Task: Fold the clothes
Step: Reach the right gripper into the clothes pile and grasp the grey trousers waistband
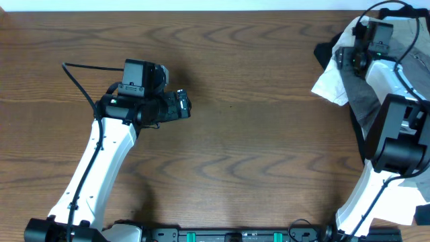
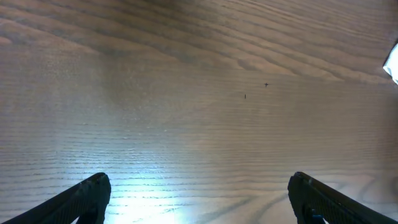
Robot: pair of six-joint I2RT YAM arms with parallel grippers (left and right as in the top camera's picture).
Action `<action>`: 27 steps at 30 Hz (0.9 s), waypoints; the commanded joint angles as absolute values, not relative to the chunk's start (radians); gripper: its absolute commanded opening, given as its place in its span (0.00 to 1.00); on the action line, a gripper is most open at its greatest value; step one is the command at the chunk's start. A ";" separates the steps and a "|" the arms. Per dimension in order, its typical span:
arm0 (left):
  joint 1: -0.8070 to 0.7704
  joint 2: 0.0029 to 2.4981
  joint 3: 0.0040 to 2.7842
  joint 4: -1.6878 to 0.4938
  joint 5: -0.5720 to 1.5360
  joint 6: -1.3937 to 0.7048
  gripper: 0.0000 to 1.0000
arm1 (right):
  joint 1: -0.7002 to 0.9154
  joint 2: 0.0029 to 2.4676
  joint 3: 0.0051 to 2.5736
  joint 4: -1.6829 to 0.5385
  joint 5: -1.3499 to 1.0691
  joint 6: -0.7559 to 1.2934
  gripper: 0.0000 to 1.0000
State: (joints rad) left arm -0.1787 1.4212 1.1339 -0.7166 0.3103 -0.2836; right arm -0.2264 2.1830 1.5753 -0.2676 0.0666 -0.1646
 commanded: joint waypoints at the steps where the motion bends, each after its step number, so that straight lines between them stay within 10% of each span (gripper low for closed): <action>1: -0.181 1.420 1.136 -0.717 0.300 -0.274 0.93 | -0.236 2.162 1.596 -0.266 0.017 -0.147 0.78; 20: -0.181 1.420 1.137 -0.714 0.274 -0.274 0.93 | -0.234 2.278 1.596 -0.230 -0.035 -0.147 0.78; 27: -0.181 1.420 1.136 -0.713 0.274 -0.274 0.93 | -0.235 2.291 1.598 -0.228 -0.030 -0.147 0.57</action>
